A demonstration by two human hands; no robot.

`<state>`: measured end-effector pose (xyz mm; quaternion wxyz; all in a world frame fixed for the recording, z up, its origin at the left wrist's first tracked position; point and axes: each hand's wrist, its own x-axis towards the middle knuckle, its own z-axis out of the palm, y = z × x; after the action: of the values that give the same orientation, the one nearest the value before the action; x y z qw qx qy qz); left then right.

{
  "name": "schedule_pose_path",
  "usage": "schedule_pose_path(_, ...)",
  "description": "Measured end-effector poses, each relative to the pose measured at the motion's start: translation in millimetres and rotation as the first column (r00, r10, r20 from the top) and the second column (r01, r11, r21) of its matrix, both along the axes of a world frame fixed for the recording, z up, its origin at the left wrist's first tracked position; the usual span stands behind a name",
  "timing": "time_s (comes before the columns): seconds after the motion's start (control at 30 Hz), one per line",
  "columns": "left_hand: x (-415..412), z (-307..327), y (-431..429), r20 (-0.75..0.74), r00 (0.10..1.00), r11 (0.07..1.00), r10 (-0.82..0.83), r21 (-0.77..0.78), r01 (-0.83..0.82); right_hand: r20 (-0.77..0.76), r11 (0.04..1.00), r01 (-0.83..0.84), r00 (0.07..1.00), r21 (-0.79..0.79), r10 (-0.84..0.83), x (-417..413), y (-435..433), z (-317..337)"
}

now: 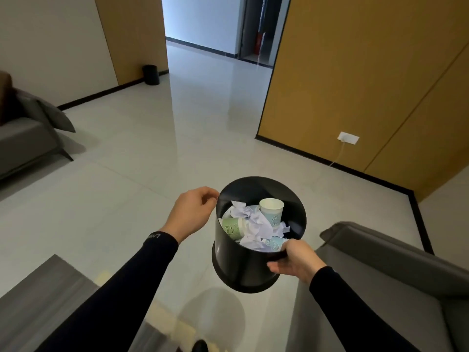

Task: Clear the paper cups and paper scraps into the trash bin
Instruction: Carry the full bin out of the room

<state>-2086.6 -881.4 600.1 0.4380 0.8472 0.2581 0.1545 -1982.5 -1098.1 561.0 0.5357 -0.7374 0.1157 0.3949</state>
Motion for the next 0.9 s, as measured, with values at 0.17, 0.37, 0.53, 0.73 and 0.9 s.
schedule_pose_path(0.17,78,4,68,-0.008,0.999,0.998,0.051,-0.039,-0.052,0.004,0.999,-0.050,0.999,-0.006,0.050,78,61,2)
schedule_pose_path(0.37,179,-2,124,-0.034,0.998,0.996,0.057,-0.063,-0.059,-0.007,0.997,-0.072,0.997,-0.013,0.072,190,132,-2)
schedule_pose_path(0.53,290,-16,169,-0.078,0.994,0.995,0.080,-0.048,-0.084,-0.034,0.994,-0.108,0.993,0.029,0.109,313,193,-19)
schedule_pose_path(0.73,411,-12,219,-0.095,0.973,0.975,0.209,-0.063,-0.215,-0.049,0.980,-0.177,0.982,0.092,0.182,457,272,-14)
schedule_pose_path(0.9,496,-5,280,-0.079,0.958,0.954,0.275,-0.099,-0.282,-0.033,0.980,-0.169,0.984,0.103,0.173,559,340,-2)
